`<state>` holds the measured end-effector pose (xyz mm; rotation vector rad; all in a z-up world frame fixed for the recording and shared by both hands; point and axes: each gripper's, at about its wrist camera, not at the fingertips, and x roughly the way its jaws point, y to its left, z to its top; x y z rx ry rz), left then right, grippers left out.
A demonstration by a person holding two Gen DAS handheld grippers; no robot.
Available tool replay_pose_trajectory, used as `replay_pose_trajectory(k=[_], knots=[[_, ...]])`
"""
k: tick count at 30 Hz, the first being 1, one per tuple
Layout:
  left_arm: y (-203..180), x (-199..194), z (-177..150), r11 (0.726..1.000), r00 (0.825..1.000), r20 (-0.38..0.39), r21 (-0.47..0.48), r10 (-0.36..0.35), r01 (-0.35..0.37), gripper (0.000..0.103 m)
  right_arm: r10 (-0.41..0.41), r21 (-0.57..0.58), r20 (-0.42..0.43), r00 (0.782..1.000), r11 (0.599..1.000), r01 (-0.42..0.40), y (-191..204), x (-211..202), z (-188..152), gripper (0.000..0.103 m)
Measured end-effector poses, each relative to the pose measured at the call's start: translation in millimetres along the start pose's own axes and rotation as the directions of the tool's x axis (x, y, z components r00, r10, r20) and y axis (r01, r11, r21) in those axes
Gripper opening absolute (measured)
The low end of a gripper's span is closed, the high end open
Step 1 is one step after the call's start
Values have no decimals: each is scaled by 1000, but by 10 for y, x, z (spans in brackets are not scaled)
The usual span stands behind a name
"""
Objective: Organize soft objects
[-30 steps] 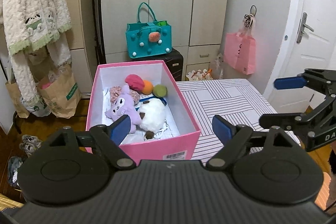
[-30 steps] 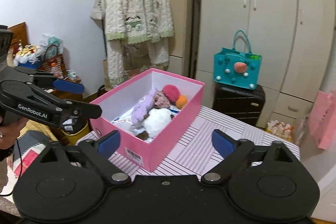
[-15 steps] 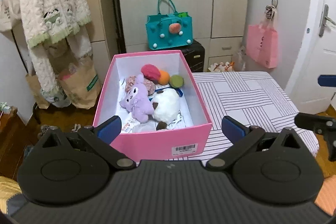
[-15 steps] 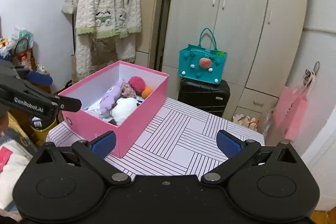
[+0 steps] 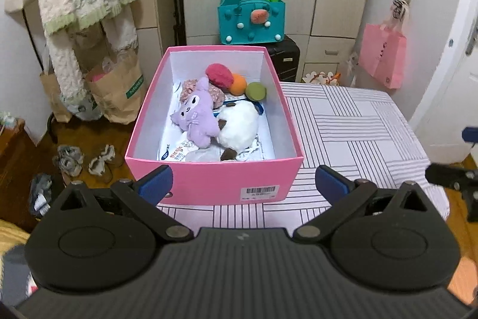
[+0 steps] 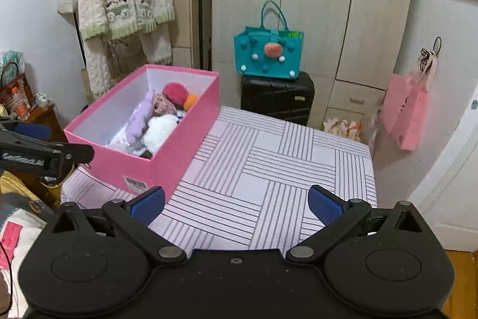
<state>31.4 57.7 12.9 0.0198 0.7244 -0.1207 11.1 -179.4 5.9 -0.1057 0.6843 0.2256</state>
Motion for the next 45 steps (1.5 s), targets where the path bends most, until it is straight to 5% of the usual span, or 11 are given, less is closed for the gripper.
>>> replay_pose_trajectory(k=[11,34,45], knots=[[-236,-51,-68,993,998,49,107,37,-42,103,-53,13,-26,998,998,54,-2,17,-70,103],[-287,-173,-236,996,993,115,79,35,-45,103,-117,18,28,993,993,116,150,-127,-253,103],[-254,-159,-261,996,986,152,46,71,-79,103,-214,20,89,973,977,213,194,-229,-303,103]])
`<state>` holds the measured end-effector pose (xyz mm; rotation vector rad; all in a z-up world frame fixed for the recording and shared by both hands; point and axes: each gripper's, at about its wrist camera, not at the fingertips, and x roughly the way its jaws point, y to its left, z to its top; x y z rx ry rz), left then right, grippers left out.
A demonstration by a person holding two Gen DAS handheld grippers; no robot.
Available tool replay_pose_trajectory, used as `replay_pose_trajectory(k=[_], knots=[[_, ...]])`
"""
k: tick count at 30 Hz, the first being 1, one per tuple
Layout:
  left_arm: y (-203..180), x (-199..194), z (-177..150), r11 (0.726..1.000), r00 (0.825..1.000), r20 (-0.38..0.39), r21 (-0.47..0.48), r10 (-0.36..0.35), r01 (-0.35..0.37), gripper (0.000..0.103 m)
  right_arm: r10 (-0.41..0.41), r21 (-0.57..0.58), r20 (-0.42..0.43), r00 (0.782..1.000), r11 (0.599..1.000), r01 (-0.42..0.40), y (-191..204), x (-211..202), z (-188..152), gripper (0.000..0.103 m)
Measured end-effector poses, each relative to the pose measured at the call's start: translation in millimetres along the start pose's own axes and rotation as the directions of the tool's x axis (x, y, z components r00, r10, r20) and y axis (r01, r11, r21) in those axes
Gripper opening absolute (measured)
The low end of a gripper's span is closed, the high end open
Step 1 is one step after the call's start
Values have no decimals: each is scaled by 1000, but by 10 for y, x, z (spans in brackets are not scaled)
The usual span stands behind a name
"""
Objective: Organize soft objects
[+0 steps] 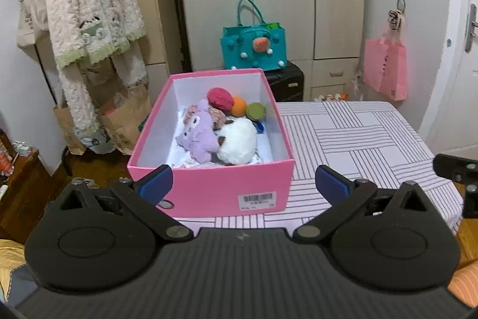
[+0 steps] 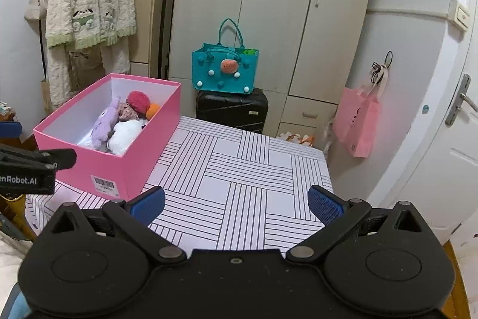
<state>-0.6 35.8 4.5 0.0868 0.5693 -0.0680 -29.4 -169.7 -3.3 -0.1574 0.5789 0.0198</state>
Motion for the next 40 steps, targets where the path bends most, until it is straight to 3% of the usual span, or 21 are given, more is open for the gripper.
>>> replay_pose_trajectory(k=[11,22,40], knots=[[-1,-10,8,1000,999,20,8,30,-30,103,-36,17,7,999,999,35,-36,13,23,103],[16,34,0,1000,1000,12,-4,16,-16,103,-99,45,13,995,994,99,-35,85,-39,103],[4,33,-18,1000,999,33,12,25,-25,103,-104,55,16,994,993,103,-63,112,-56,103]])
